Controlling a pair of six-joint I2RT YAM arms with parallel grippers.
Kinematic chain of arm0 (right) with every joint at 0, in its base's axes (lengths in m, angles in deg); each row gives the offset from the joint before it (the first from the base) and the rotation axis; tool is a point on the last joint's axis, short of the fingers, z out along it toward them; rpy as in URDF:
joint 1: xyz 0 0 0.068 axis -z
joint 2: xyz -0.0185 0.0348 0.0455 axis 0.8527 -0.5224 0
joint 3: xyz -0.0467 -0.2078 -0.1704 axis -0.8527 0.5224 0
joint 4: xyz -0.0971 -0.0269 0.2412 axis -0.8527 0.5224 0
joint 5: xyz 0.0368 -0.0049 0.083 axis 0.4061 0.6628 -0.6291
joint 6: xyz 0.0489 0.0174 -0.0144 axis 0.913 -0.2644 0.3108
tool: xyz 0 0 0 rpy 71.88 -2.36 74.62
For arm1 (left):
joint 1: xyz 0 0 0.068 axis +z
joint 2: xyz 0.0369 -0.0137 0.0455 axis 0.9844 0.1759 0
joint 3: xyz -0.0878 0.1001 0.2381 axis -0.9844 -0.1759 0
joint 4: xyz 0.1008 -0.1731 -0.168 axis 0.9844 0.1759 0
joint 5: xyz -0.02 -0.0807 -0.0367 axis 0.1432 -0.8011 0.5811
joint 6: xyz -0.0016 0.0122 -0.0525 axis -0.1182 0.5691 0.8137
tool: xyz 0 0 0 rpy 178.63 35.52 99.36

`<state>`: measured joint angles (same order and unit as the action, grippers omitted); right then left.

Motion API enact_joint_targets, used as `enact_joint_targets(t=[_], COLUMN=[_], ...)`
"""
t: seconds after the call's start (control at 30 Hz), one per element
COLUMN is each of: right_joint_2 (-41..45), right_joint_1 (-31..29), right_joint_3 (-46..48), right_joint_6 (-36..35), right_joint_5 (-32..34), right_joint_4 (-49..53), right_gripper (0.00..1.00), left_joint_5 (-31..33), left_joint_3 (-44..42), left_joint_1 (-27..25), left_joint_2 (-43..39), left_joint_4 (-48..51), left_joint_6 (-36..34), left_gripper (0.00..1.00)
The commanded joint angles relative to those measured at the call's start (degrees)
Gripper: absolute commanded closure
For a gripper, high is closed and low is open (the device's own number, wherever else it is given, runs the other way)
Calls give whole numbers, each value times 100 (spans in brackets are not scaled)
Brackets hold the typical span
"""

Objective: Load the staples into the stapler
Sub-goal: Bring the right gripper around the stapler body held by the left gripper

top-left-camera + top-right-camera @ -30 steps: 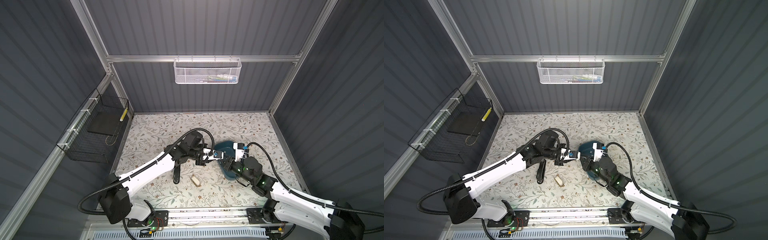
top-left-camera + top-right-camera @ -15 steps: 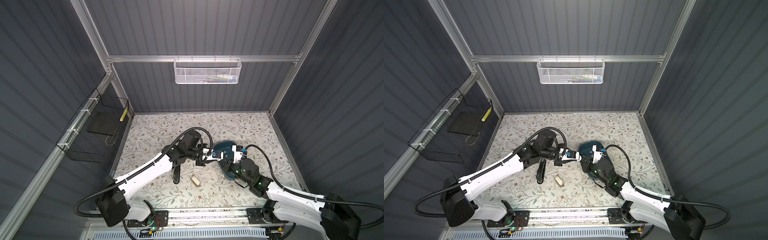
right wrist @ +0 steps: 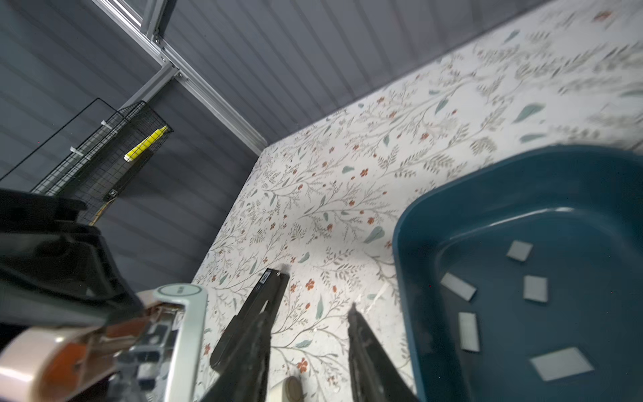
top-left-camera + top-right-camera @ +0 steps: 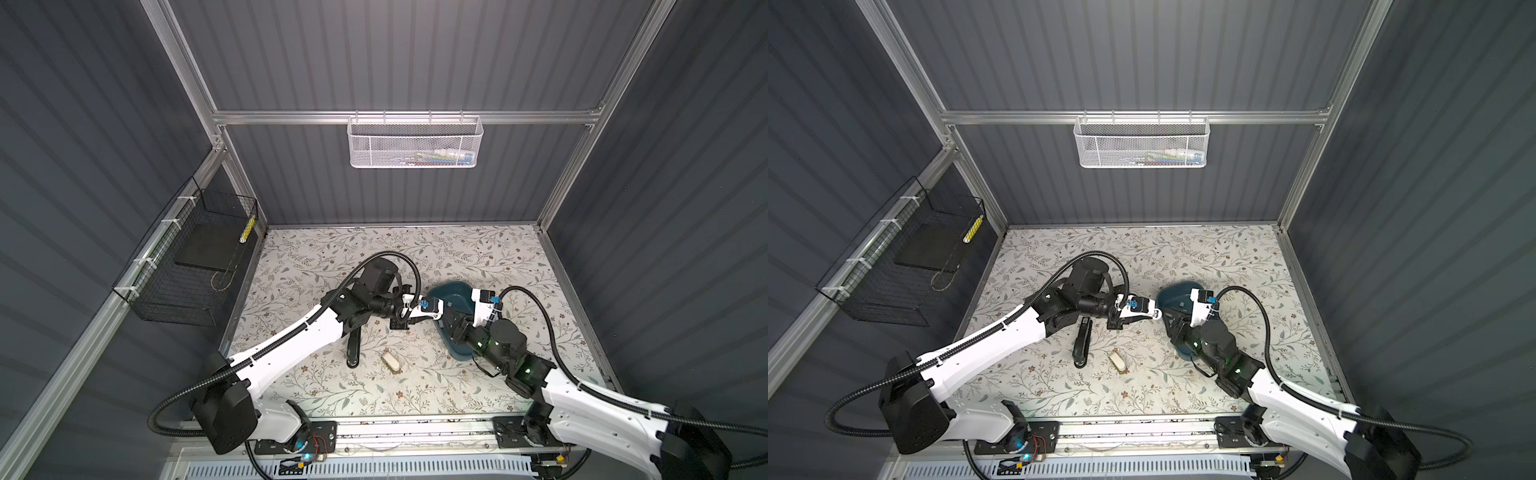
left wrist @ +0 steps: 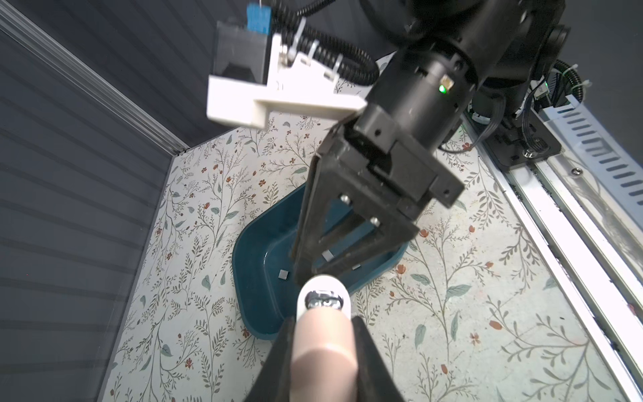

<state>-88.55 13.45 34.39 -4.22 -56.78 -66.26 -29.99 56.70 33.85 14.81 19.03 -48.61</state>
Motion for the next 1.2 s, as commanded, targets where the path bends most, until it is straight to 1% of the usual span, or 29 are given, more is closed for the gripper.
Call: enact_joint_targets(t=[0.0,0.07,0.17,0.27,0.4,0.57,0.7,0.97,1.17], right_joint_2=[648,1031,1167,845,222,-260,-443,-967,-1346], right_joint_1=[-7,-3,-7,-20,-103,-192,-196,-222,-349], right_joint_3=[-271,-291,-306,-455,-696,-835,-747,-567,-612], right_joint_6=[-692,-932,-1061,-1017,-957,-960,-919,-792,-760], right_joint_5=[481,142,-393,-913,-1292,-1267,-1055,-1296,-1378], right_joint_4=[1064,1107,953,756,450,290,171,-633,-1109], right_gripper=[66,69,71,75,78,80,80,82,83], left_joint_5=[42,11,-75,-144,-145,-182,-333,-1106,-1511], left_joint_3=[-12,-10,0,14,14,33,48,-27,-75], left_joint_1=[23,28,23,25,27,23,23,63,120], left_joint_2=[-25,-24,-15,3,31,39,-30,-185,-223], left_joint_4=[66,65,67,91,117,130,79,-259,-488], left_joint_6=[-78,-84,-70,-78,-87,-87,41,475,644], left_gripper=[100,100,100,100,100,100,100,100,100])
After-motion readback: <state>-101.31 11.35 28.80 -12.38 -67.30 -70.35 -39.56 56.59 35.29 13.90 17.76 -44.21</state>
